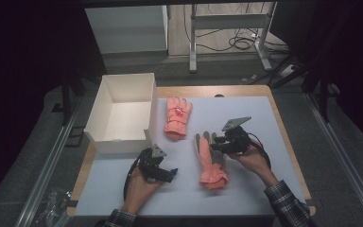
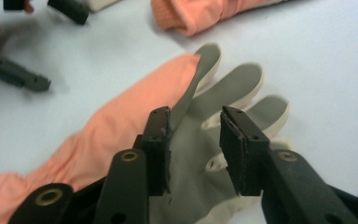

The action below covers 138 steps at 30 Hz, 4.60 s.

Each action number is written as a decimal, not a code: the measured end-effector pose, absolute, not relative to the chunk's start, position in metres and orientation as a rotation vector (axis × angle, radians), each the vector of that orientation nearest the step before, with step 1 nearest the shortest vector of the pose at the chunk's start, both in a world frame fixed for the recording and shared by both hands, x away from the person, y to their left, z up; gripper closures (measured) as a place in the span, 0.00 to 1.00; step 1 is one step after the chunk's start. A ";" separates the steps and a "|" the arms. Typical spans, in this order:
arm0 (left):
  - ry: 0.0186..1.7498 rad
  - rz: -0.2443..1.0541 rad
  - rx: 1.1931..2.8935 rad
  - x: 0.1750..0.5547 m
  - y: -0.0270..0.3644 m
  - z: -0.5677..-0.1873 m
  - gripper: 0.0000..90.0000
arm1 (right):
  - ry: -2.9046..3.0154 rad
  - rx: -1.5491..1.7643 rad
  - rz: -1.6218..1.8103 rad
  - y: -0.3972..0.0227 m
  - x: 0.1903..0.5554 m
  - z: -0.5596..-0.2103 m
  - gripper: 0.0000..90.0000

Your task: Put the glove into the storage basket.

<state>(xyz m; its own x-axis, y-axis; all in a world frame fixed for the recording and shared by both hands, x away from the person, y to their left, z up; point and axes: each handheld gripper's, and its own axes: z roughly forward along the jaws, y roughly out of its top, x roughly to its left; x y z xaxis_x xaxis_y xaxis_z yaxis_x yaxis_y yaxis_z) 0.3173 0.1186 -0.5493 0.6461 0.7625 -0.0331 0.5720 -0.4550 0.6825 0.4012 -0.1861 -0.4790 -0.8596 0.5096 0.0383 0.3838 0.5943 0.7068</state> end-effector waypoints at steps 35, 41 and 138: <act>1.036 0.366 2.187 0.317 0.118 -0.550 0.00 | 2.583 0.817 1.134 -0.119 0.457 -0.460 0.46; 1.036 0.366 2.188 0.317 0.118 -0.549 0.00 | 2.587 0.806 1.121 -0.105 0.466 -0.460 0.47; 1.027 0.368 2.194 0.318 0.119 -0.549 0.00 | 2.724 0.894 1.181 -0.099 0.470 -0.419 0.96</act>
